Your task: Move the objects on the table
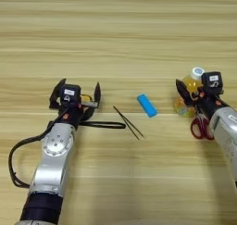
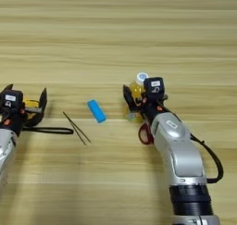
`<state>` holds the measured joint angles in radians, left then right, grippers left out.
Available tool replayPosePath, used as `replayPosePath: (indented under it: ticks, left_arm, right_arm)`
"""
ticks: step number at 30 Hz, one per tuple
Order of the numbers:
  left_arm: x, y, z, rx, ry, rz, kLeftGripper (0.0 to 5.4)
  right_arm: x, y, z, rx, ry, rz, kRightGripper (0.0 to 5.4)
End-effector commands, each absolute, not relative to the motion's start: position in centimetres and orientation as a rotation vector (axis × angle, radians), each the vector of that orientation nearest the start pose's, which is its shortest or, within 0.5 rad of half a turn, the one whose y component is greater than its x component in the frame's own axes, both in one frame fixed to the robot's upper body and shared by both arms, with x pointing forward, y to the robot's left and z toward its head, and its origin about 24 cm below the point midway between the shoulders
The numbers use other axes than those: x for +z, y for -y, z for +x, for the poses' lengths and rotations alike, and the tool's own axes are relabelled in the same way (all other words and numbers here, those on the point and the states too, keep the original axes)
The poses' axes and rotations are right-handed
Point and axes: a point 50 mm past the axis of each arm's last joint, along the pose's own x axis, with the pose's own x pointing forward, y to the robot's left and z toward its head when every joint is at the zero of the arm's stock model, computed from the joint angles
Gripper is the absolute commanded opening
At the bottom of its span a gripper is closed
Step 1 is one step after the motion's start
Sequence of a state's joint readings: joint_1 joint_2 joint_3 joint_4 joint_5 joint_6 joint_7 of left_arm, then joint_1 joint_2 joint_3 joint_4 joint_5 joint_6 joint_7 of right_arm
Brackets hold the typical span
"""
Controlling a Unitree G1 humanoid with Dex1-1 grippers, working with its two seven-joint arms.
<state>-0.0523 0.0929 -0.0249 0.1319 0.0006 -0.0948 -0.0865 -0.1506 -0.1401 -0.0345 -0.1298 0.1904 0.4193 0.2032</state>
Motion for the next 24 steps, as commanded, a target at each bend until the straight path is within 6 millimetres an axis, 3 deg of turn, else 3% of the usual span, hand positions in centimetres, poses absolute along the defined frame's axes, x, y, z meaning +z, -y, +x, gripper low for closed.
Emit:
replayPosePath:
  ticks: [1,16,24]
  left_arm:
    - [3.5,-14.0,25.7,-0.233,0.03,0.115,5.4]
    - [3.6,-7.5,21.7,-0.73,0.094,0.129,5.4]
    - [3.7,-6.0,20.2,-0.86,0.113,0.106,5.4]
  right_arm:
    - [9.4,15.1,27.9,0.264,-0.074,0.064,3.52]
    - [11.8,13.1,26.6,0.345,-0.036,0.115,3.52]
    - [12.2,10.8,25.4,0.459,-0.045,0.114,3.52]
